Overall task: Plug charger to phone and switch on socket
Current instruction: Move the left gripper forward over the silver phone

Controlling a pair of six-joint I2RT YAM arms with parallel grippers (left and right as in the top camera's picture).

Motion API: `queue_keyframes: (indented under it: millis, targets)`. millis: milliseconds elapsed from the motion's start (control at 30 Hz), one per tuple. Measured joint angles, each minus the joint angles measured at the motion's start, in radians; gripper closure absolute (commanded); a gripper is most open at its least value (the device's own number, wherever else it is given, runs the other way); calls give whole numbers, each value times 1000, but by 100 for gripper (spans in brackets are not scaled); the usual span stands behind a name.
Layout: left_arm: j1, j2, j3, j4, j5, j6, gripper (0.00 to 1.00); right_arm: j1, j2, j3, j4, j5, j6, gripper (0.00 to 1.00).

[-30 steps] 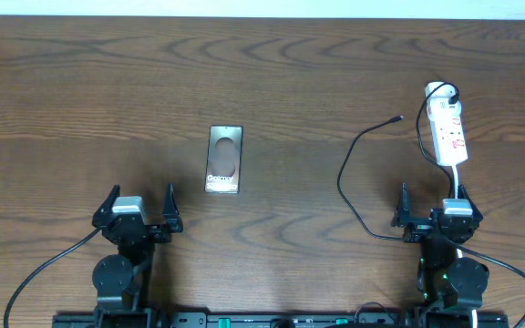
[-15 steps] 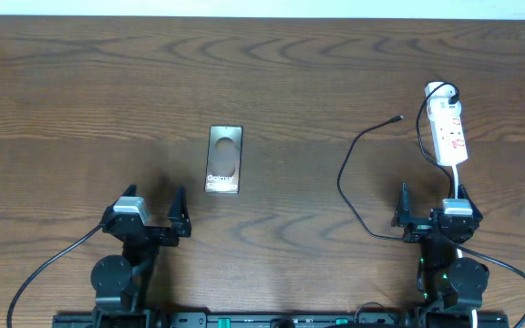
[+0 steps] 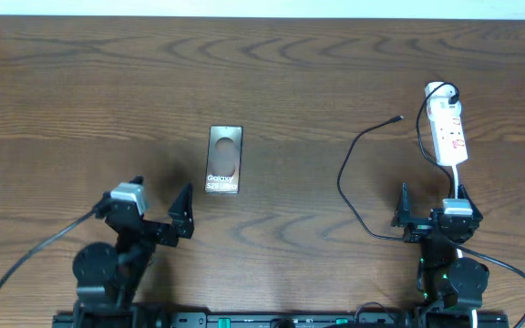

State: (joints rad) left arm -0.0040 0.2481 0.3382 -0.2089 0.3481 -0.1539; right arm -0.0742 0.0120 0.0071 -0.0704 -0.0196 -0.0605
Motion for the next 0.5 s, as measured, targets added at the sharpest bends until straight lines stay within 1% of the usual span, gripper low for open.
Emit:
queue_keyframes:
  millis: [333, 500]
  targets:
    - [0, 312, 286, -183, 60, -1, 3, 0, 0, 0, 0, 0, 0, 1]
    - [-8, 446, 404, -216, 65, -7, 3, 0, 0, 0, 0, 0, 0, 1]
